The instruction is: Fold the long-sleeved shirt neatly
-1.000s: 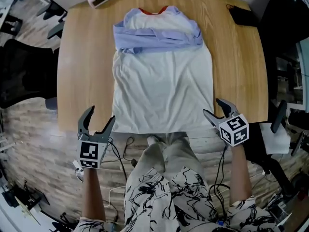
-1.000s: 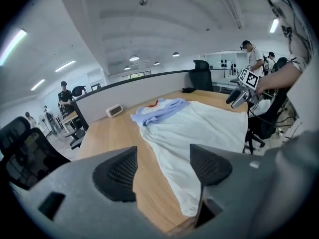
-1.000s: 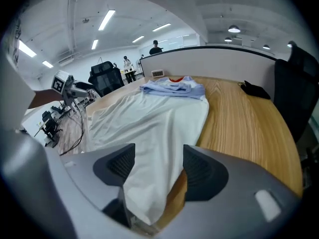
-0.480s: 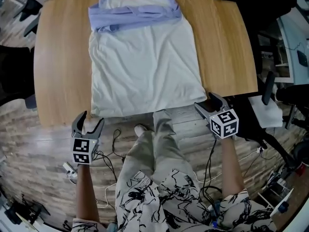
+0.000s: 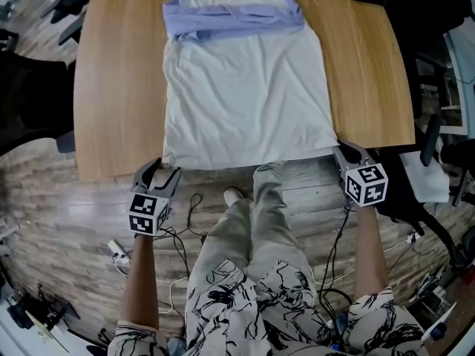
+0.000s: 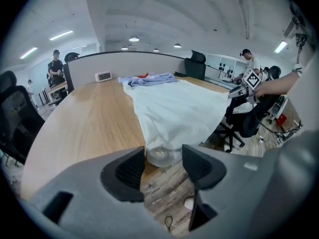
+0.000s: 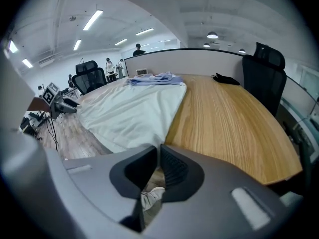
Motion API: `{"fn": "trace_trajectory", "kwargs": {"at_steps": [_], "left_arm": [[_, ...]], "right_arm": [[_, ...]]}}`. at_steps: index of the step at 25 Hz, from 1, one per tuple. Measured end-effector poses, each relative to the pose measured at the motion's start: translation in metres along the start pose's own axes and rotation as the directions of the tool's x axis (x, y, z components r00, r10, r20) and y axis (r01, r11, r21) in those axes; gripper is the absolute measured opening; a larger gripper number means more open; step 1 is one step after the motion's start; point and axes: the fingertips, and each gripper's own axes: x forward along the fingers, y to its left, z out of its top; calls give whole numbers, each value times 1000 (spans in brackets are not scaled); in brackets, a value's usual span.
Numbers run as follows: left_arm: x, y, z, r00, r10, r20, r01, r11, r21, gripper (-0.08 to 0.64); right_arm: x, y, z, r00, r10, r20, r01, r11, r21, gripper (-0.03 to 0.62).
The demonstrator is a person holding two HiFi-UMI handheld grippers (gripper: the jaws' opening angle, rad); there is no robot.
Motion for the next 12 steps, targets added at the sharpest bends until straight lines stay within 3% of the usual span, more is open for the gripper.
{"fn": "trace_trajectory", "kwargs": {"at_steps": [4, 6, 9, 12], "left_arm": [[1, 2, 1, 1000, -1, 1, 1, 1000, -2, 167], [-5, 5, 5, 999, 29, 23, -29, 1000, -8, 39], [-26, 8, 15, 987, 122, 107, -123, 992, -2, 29], [-52, 1, 16, 968, 190, 162, -183, 982, -56, 28]], "right_arm": [[-4, -5, 0, 1000, -8, 11, 8, 1000, -21, 20], [-9, -5, 5, 999, -32, 25, 34, 998, -44, 20], [-22, 0, 16, 995, -62, 76, 65, 997, -34, 20], [-38, 11, 21, 991, -75, 114, 78, 997, -19, 20]]}}
